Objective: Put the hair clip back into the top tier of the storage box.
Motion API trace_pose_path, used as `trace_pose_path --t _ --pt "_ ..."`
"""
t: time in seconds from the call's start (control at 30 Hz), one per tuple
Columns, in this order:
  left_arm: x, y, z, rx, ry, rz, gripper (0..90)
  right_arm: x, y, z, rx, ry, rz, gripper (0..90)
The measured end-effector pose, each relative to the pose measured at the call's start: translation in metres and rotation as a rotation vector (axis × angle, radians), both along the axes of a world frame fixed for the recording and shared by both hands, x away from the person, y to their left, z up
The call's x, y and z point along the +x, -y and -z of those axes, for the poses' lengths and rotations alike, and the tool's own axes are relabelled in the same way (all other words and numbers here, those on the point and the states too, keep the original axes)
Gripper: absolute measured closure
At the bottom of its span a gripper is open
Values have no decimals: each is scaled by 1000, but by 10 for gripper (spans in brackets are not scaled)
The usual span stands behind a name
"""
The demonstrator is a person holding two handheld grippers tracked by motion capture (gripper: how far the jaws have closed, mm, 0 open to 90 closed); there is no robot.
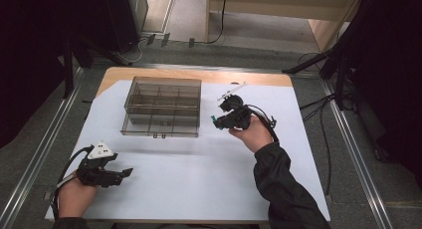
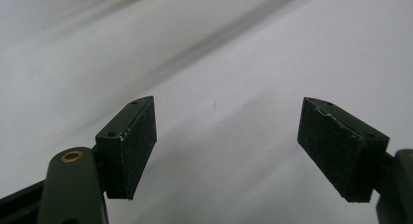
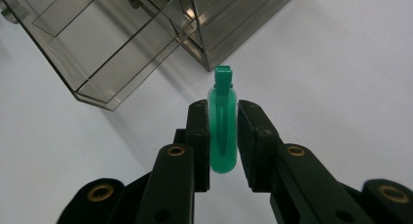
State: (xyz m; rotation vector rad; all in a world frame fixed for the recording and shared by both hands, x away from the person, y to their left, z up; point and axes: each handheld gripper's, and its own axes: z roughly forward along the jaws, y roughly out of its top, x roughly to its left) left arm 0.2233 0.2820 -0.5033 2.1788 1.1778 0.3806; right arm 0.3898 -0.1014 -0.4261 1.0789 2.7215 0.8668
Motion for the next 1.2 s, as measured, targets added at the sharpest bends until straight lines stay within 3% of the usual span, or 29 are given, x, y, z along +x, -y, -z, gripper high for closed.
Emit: trace_pose_path --t 0.4,0.83,0.93,1.03,1.2 --pt "-4 -3 1 4 -2 -10 232 -1 -8 -6 35 11 -14 771" --pt "-8 -6 0 -5 2 -24 232 -8 -25 -13 27 39 -53 772" --pt "-7 -8 -1 -24 3 -32 233 -9 -30 -17 17 48 -65 772" --pt "-9 -11 -3 -86 15 -34 232 -9 -33 -23 11 50 -71 772" --pt "-6 -11 -3 -97 12 -19 229 -6 -36 -34 20 41 -87 772"
